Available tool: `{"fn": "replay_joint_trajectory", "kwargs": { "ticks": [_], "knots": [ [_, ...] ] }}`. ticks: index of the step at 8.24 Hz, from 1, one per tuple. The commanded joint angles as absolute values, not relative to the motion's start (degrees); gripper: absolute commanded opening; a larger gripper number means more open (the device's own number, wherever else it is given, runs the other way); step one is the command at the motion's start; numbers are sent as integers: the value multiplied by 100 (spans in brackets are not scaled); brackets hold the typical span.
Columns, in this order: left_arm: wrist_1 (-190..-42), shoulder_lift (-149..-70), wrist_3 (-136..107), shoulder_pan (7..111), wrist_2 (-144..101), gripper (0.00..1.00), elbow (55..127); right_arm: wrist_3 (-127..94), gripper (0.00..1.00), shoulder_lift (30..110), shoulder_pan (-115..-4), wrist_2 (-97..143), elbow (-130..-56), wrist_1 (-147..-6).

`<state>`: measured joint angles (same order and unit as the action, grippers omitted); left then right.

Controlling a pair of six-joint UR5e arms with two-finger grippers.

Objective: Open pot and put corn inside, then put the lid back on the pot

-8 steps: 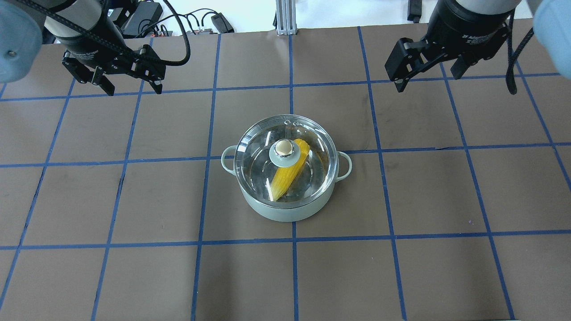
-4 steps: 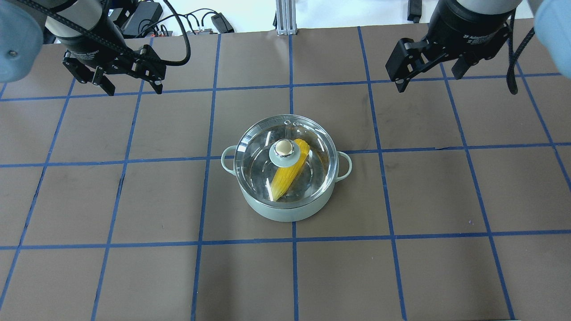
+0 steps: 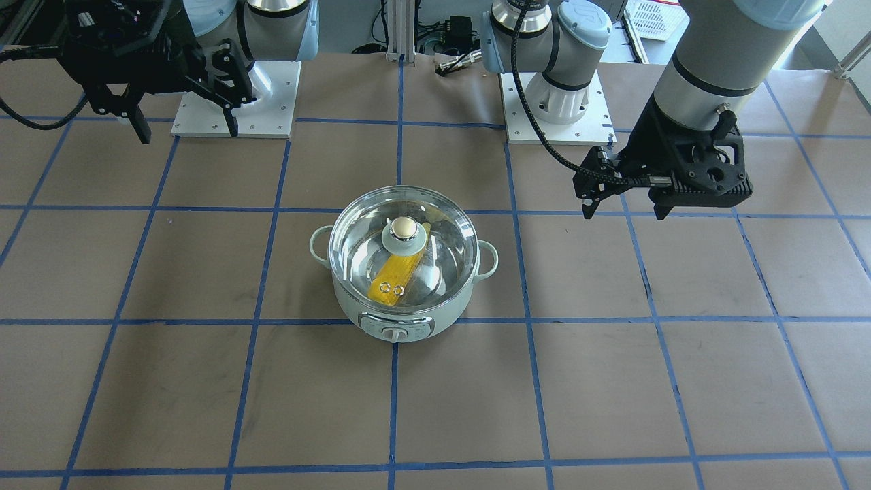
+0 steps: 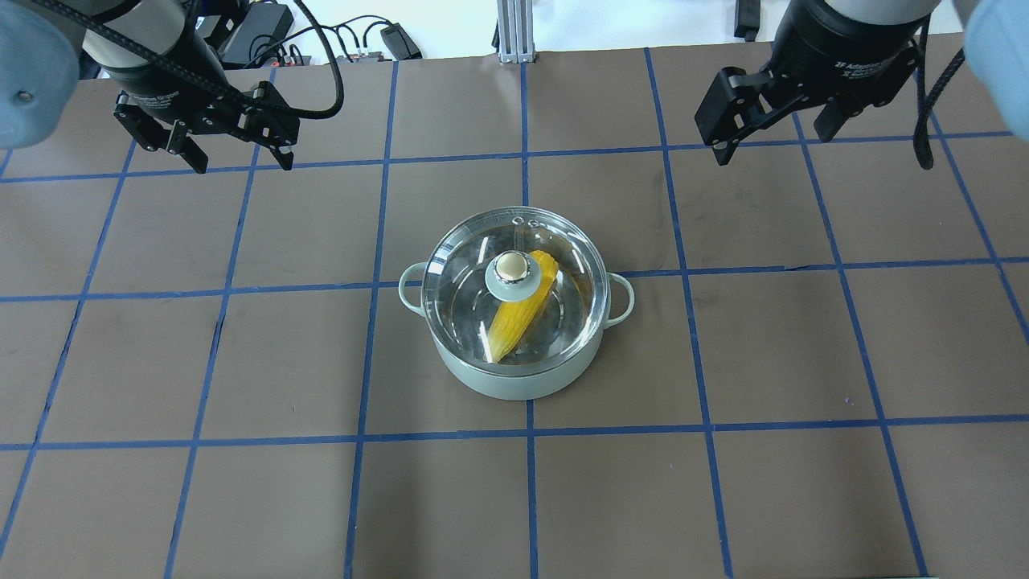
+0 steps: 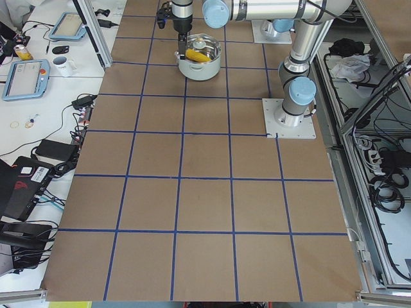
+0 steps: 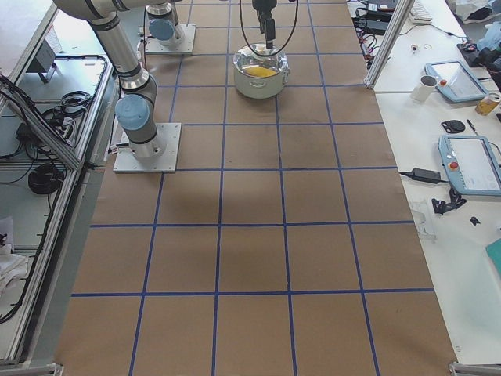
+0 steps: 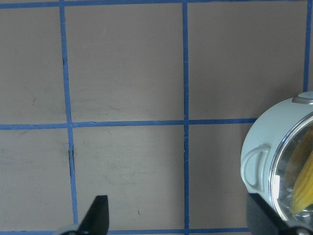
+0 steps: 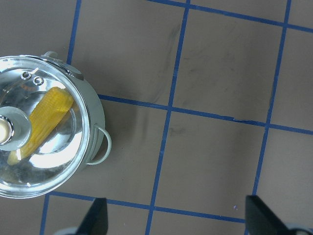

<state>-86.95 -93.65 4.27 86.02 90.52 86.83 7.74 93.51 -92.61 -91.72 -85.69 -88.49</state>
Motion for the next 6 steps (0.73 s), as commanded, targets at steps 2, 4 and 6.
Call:
{"fn": "replay_joint_trajectory", "kwargs": {
  "ticks": [2,4,6],
  "knots": [
    [-8683,-9387,431,8596,9044,100,8684,782,100,9343,-9255,-9167,-8569,-8851],
    [-8666,-9395,431,8596,9044,100,8684,782,100,9352,-9255,-9167,-8569,-8851],
    [-8675,-9396,431,8596,9044,100,8684,774,100,9343,-9264,-9132,-8569,-8868]
  ]
}}
